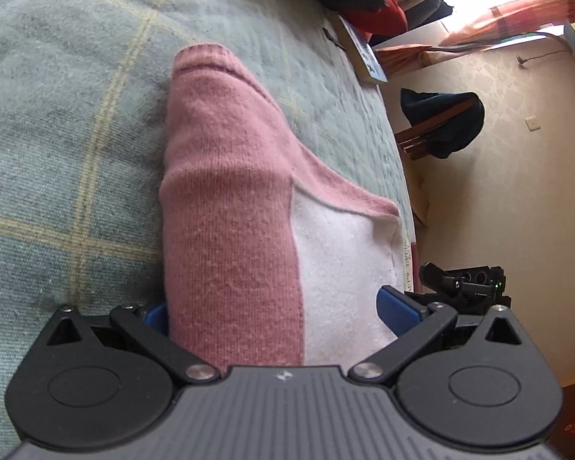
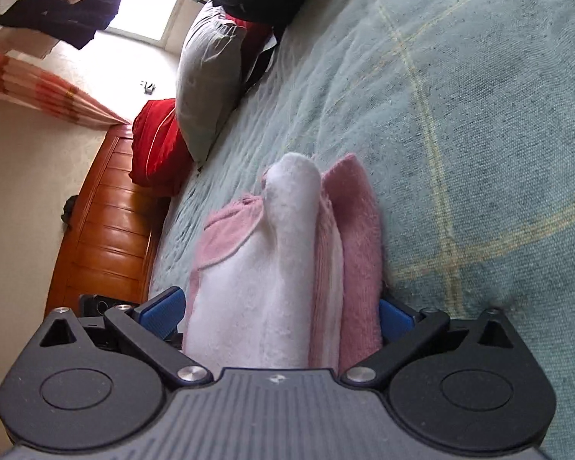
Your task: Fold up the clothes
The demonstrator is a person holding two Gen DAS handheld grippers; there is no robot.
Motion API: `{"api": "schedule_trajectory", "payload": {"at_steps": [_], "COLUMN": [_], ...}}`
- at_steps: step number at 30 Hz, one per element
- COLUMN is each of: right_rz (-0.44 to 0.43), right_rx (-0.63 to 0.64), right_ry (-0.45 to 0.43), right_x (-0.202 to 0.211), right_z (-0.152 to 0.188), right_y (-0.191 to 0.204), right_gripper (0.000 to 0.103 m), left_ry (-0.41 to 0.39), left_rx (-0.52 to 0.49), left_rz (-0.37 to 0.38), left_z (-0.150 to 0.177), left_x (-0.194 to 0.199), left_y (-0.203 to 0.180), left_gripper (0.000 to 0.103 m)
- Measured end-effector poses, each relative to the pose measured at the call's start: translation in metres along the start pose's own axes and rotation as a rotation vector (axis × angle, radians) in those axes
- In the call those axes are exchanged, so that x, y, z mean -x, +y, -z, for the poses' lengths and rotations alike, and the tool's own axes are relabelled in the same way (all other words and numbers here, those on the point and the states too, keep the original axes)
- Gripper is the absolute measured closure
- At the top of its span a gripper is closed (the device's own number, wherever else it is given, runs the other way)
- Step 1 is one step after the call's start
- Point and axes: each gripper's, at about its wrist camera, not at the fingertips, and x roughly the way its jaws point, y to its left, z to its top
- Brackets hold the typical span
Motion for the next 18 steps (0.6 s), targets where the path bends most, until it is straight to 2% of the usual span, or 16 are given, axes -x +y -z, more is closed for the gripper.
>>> {"api": "schedule_trajectory", "payload": {"at_steps": [6, 13, 18], "right_rz": [0.007, 0.042, -0.004], "right_rx": [-0.054, -0.068, -0.061], "right_ry": [0.110, 0.139, 0.161], "right_x": [0.008, -0.014, -0.010], "right_z": [0.020, 0.009, 0.018], "right_y": [0.002, 0.011, 0.007], "right_gripper": [0.000, 0.000, 0.000], "left_ry": [0.068, 0.113, 0.118], "left_rx": [0.010, 0.054, 0.028], "left_rz": [0.002, -0.007, -0.014], "left_z": [0.006, -0.010, -0.006], "left_x": [0.004, -0.008, -0.005], "left_y": [-0.001, -0.001, -0.002], "left_gripper": [0.001, 0.001, 0.001]}}
